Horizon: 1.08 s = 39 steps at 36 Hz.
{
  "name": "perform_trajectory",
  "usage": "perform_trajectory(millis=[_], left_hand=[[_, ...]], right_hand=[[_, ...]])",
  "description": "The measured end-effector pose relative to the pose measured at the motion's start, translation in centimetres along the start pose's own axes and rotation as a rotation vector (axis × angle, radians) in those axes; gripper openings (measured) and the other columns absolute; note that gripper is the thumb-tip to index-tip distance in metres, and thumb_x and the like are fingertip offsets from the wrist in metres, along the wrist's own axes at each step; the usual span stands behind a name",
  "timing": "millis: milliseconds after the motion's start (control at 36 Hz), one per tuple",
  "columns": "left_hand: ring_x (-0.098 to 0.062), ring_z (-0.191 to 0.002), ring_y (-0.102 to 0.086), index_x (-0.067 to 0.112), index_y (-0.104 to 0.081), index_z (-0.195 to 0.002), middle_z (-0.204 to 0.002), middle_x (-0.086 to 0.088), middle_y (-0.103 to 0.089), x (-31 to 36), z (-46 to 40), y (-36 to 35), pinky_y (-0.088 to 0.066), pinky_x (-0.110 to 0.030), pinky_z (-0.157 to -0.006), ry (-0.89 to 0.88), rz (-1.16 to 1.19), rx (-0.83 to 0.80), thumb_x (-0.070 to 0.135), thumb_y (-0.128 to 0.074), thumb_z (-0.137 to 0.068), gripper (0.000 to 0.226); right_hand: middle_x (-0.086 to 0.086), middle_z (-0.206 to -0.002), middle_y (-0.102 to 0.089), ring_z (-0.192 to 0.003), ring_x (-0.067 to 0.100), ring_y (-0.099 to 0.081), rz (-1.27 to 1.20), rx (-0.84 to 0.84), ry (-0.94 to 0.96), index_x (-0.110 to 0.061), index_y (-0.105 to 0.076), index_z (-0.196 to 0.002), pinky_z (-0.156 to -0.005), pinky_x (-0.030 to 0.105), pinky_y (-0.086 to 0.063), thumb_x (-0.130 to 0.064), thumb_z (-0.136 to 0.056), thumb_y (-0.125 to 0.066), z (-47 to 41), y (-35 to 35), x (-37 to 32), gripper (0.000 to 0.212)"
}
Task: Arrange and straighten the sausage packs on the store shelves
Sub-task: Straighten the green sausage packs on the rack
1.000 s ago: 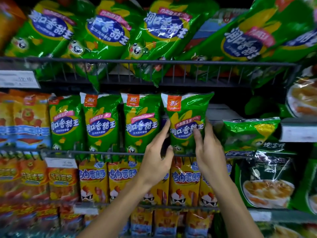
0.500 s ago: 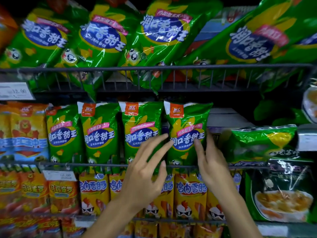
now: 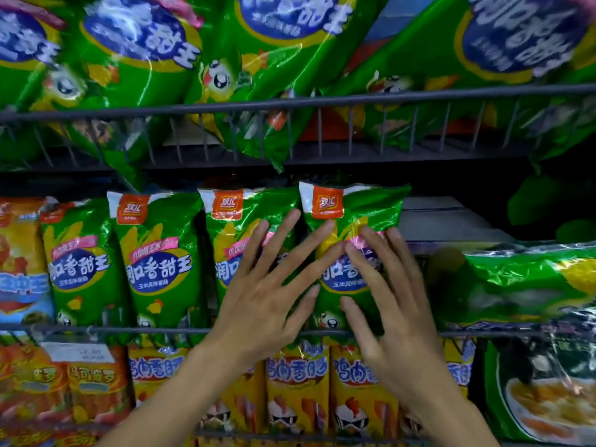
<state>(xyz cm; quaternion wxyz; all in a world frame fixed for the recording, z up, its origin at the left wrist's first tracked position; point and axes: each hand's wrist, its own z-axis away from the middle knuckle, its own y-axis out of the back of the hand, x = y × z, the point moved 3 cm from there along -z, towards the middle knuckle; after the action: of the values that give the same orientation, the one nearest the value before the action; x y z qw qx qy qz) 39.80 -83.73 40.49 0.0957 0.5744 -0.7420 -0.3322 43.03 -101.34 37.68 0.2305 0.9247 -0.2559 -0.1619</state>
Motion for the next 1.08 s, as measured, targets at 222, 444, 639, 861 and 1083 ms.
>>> perform_trajectory(millis=[222,444,639,861,1083], left_hand=[[-0.032,-0.157,-0.009,0.024,-0.031,-0.158,-0.168,0.0,-0.022,-0.1,0.2,-0.5,-0.009,-0.059,-0.125,0.018,-0.017,-0.028,0.031,-0.049,-0.105,0.056],[-0.032,-0.158,-0.006,0.023,-0.028,-0.159,-0.169,0.001,-0.018,-0.2,0.5,-0.6,-0.007,-0.059,-0.125,0.011,0.003,-0.028,0.034,-0.045,-0.107,0.056],[-0.034,-0.158,-0.004,0.028,-0.03,-0.159,-0.17,0.002,-0.014,-0.3,0.8,-0.5,-0.006,-0.06,-0.125,-0.04,0.007,-0.036,0.032,-0.05,-0.105,0.057],[-0.032,-0.158,-0.001,0.031,-0.019,-0.162,-0.171,0.006,-0.006,-0.1,0.9,-0.6,-0.006,-0.062,-0.124,-0.039,-0.055,-0.102,0.041,-0.033,-0.108,0.057],[-0.03,-0.158,0.003,0.031,-0.013,-0.163,-0.171,0.006,-0.002,-0.1,1.1,-0.6,-0.007,-0.06,-0.125,-0.045,-0.053,-0.117,0.041,-0.038,-0.107,0.061]], right_hand=[[-0.004,-0.169,-0.012,-0.157,0.024,-0.006,0.099,-0.008,-0.015,-0.02,-0.021,-0.161,-0.125,0.039,-0.019,-0.036,-0.103,-0.044,0.3,-1.2,0.3,0.064],[0.001,-0.17,-0.01,-0.157,0.026,-0.004,0.154,-0.003,0.0,-0.012,-0.021,-0.16,-0.126,0.039,-0.016,-0.042,-0.102,-0.046,0.3,-1.4,0.3,0.07],[0.003,-0.17,-0.008,-0.157,0.028,-0.004,0.252,0.01,0.001,-0.011,-0.018,-0.161,-0.126,0.039,-0.014,-0.053,-0.101,-0.042,0.2,-1.7,0.0,0.077],[0.007,-0.169,-0.011,-0.157,0.027,-0.008,0.278,0.061,0.012,-0.006,-0.019,-0.159,-0.126,0.041,-0.016,-0.053,-0.098,-0.051,0.4,-1.7,-0.1,0.084],[0.007,-0.17,0.001,-0.157,0.026,-0.001,0.371,-0.031,0.012,-0.007,-0.006,-0.161,-0.125,0.041,-0.012,-0.059,-0.103,-0.032,0.3,-2.0,0.0,0.082]])
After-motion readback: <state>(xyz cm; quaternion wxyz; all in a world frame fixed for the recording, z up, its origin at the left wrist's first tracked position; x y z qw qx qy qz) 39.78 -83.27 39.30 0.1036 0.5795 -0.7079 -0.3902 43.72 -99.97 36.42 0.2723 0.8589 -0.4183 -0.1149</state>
